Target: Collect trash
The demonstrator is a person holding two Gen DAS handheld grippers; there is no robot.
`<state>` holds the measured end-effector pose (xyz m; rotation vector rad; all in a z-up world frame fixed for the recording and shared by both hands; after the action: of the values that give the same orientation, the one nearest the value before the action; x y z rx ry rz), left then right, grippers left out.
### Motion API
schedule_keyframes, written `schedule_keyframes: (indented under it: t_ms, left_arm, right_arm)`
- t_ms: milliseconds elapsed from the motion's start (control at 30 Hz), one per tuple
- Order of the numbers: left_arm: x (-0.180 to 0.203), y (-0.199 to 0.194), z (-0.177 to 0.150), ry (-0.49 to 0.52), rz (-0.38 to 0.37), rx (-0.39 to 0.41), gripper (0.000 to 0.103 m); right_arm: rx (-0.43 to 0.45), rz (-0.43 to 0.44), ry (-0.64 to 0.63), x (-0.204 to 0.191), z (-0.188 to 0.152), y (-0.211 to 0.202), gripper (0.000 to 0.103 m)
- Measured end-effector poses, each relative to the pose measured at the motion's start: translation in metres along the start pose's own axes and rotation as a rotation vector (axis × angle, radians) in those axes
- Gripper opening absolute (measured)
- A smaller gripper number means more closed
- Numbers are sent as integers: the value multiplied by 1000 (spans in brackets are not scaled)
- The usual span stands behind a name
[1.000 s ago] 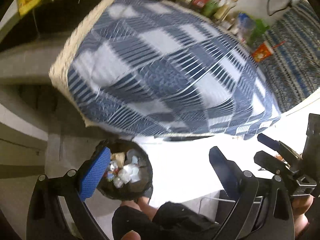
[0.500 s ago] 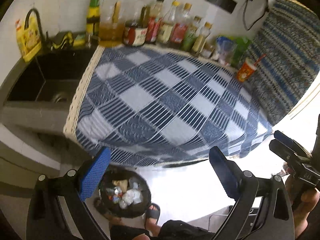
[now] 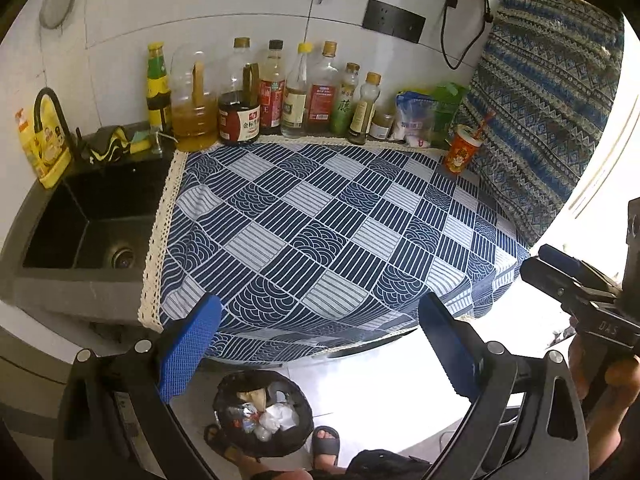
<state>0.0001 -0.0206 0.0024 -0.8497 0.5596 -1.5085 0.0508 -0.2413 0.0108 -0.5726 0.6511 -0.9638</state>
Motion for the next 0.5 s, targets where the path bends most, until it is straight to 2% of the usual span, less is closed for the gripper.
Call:
schedule_keyframes:
  t_ms: [133,500]
  left_arm:
    - [0,-2,-1,-14,-21,-5,96]
    - [-10,4,-11,-55,7,-23,96]
  right_arm:
    - [8,-14,-3,-2,-1,-3,98]
    - [-32,-13,-22,-2,-6,11,98]
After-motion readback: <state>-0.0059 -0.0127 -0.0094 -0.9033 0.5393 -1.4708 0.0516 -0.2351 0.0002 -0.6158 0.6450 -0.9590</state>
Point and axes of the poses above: each gripper's, at about its wrist camera, not at the fingertips, and y roughly the way its jaws point, x to its right, z to its top, the point moved 7 cm from there along y, roughly the way its jaws point, and after that the axes turned 1 degree about -x, right-handed, at the moved point
